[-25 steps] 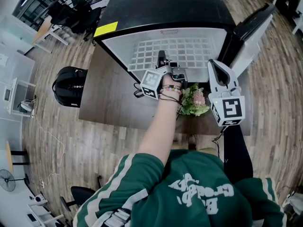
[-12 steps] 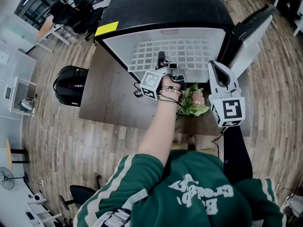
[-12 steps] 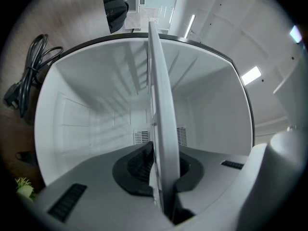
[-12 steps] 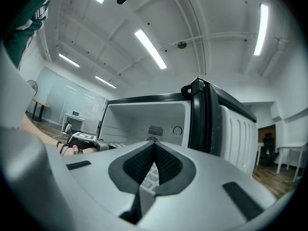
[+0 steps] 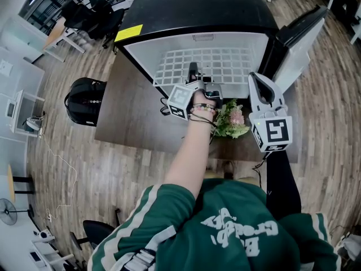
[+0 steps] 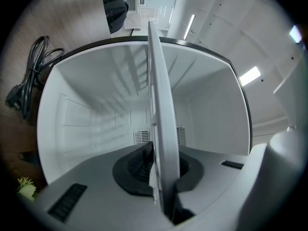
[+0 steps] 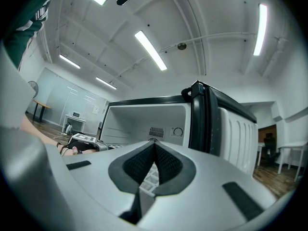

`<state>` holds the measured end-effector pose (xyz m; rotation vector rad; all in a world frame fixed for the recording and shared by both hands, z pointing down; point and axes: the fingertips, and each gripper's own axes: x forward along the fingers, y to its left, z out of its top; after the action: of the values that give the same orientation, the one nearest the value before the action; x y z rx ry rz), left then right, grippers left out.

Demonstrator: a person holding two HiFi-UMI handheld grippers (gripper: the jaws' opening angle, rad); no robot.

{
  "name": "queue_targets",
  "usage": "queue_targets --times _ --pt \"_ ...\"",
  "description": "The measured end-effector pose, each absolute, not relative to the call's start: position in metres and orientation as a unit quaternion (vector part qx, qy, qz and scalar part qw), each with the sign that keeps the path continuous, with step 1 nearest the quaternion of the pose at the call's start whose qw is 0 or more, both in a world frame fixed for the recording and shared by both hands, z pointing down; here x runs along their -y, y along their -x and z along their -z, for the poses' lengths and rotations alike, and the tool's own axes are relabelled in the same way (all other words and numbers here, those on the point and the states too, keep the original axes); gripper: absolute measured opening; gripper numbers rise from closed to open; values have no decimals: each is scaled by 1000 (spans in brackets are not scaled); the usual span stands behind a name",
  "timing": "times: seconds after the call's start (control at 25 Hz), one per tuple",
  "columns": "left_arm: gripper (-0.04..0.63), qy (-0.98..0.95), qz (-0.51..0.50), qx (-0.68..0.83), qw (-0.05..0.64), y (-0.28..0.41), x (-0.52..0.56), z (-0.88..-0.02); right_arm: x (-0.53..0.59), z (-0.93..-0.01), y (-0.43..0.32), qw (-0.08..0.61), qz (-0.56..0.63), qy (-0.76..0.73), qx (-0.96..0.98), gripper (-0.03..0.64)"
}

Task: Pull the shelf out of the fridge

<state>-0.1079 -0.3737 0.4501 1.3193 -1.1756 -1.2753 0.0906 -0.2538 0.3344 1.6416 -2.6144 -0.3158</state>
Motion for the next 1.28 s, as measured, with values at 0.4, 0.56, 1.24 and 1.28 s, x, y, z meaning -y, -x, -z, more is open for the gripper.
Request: queue_targets --times 0.4,0.56,1.24,1.28 --pt "38 -545 513 478 459 107 368 -448 254 -336 -95 24 103 -529 842 9" --pt "38 -552 507 477 459 108 366 -449 253 -334 -93 21 100 -530 842 9" --pt "38 -557 499 477 462 109 356 -451 247 -331 -97 17 106 -528 843 9" --pt "38 -556 500 478 461 109 355 -451 247 -331 -98 15 105 -528 842 9"
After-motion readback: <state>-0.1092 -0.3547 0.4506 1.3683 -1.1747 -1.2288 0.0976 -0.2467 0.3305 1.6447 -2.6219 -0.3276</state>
